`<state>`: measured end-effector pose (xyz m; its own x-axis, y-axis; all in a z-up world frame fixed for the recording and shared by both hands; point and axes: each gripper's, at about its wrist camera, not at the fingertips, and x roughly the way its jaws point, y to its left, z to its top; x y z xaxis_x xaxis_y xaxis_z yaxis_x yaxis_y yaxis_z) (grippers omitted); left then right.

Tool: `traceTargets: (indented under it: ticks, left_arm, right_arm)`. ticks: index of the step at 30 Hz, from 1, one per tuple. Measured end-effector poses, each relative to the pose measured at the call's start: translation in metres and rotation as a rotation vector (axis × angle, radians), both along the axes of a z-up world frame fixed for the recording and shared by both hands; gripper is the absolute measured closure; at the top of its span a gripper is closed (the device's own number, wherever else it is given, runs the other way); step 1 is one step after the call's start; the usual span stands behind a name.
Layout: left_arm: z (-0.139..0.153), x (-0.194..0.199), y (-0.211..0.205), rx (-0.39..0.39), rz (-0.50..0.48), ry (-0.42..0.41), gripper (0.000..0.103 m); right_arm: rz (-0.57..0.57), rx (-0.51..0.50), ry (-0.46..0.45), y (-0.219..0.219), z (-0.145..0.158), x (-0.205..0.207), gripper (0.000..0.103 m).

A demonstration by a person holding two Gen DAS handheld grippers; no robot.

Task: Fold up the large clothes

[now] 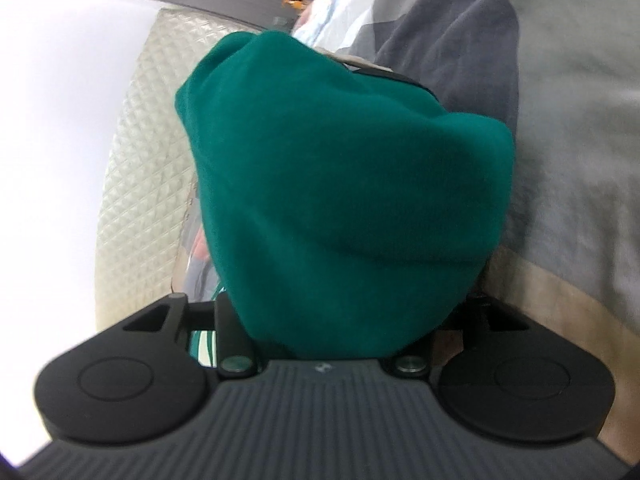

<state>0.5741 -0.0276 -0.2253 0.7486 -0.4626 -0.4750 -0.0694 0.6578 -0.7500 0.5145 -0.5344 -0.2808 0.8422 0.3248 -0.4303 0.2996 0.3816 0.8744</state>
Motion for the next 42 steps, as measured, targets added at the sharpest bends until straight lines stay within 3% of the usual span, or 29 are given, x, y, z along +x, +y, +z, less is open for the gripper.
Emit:
traceTargets:
  ticks: [6, 11, 15, 20, 28, 35, 42]
  left_arm:
    - [0.017, 0.003, 0.001, 0.090, -0.009, 0.041, 0.045]
    - [0.050, -0.016, 0.001, 0.214, -0.028, 0.065, 0.045]
    - [0.085, -0.040, 0.000, 0.282, -0.045, 0.040, 0.045]
    - [0.138, -0.074, -0.007, 0.347, -0.063, -0.016, 0.045]
    - [0.221, -0.159, -0.025, 0.518, -0.088, -0.116, 0.044]
    - [0.283, -0.241, -0.036, 0.574, -0.090, -0.227, 0.044]
    - [0.325, -0.324, -0.044, 0.629, -0.091, -0.328, 0.044]
  right_arm:
    - [-0.022, -0.028, 0.087, 0.001, 0.024, -0.004, 0.047]
    - [-0.033, -0.071, 0.156, 0.002, 0.049, -0.021, 0.047]
    - [-0.012, -0.128, 0.192, 0.007, 0.089, -0.034, 0.047]
    - [0.025, -0.203, 0.132, 0.018, 0.143, -0.052, 0.047]
    - [0.098, -0.339, 0.027, 0.047, 0.223, -0.103, 0.047]
    - [0.161, -0.475, -0.075, 0.077, 0.288, -0.164, 0.047]
    - [0.207, -0.578, -0.172, 0.103, 0.329, -0.224, 0.046]
